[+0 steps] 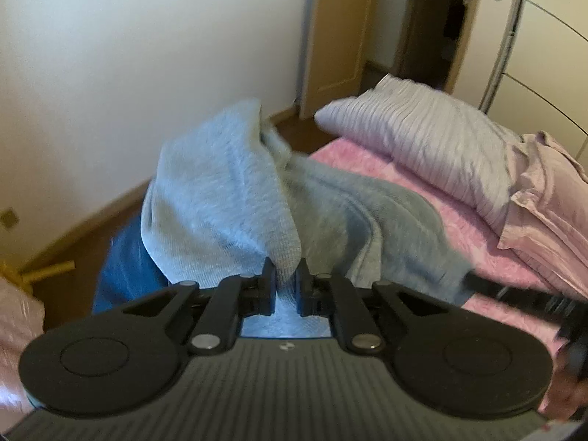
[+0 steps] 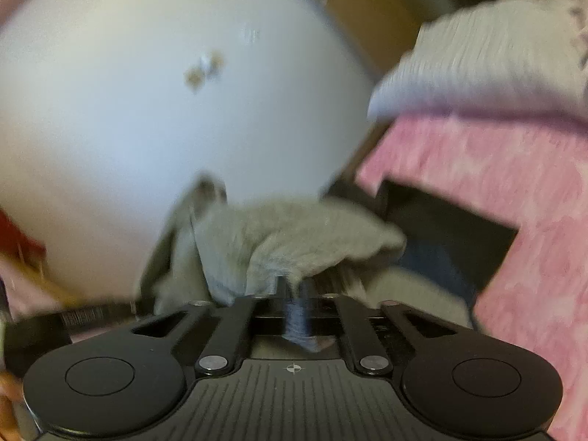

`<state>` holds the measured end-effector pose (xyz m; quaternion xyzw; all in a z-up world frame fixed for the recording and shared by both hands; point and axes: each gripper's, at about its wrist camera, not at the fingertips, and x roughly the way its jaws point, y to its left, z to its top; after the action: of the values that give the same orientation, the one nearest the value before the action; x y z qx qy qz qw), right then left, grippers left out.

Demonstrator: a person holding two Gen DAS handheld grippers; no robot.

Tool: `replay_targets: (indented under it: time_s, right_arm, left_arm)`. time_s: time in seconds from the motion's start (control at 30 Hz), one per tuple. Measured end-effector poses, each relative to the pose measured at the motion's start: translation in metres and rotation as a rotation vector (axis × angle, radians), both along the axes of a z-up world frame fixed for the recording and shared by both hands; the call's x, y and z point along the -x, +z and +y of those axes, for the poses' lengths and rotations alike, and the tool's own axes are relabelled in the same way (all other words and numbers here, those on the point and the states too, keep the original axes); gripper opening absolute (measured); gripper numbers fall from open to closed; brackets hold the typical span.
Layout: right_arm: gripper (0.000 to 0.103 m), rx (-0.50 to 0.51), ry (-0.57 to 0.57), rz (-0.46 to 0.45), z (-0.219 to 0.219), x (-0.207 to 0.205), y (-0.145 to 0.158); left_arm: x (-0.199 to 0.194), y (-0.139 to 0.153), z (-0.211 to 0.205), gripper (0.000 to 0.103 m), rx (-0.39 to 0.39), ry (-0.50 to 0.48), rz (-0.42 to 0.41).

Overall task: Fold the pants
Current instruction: 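Reach both grippers into the pile and close them on the grey sweatpants, then lift the grey sweatpants with both grippers and lay them on the open bed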

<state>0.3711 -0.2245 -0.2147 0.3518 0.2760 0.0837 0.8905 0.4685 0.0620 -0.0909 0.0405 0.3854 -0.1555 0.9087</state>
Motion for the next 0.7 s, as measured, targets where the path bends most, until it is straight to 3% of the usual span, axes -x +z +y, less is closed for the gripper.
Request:
replay_targets:
  time_s: [0.13, 0.37, 0.5, 0.7]
  right_arm:
    - [0.000, -0.002, -0.073, -0.118, -0.015, 0.036, 0.044]
    - [0.000, 0.039, -0.258, -0.338, -0.049, 0.129, 0.121]
    - [0.000, 0.093, -0.407, -0.458, -0.076, 0.199, 0.165]
    - [0.000, 0.215, -0.745, -0.610, -0.130, 0.350, 0.211]
  left_arm:
    - [0.021, 0.023, -0.003, 0.007, 0.022, -0.042, -0.062]
    - [0.082, 0.076, -0.043, 0.006, 0.081, -0.209, -0.219]
    - [0.119, 0.102, -0.086, 0.006, 0.127, -0.348, -0.284]
    - [0.178, 0.133, -0.170, 0.006, 0.266, -0.593, -0.289]
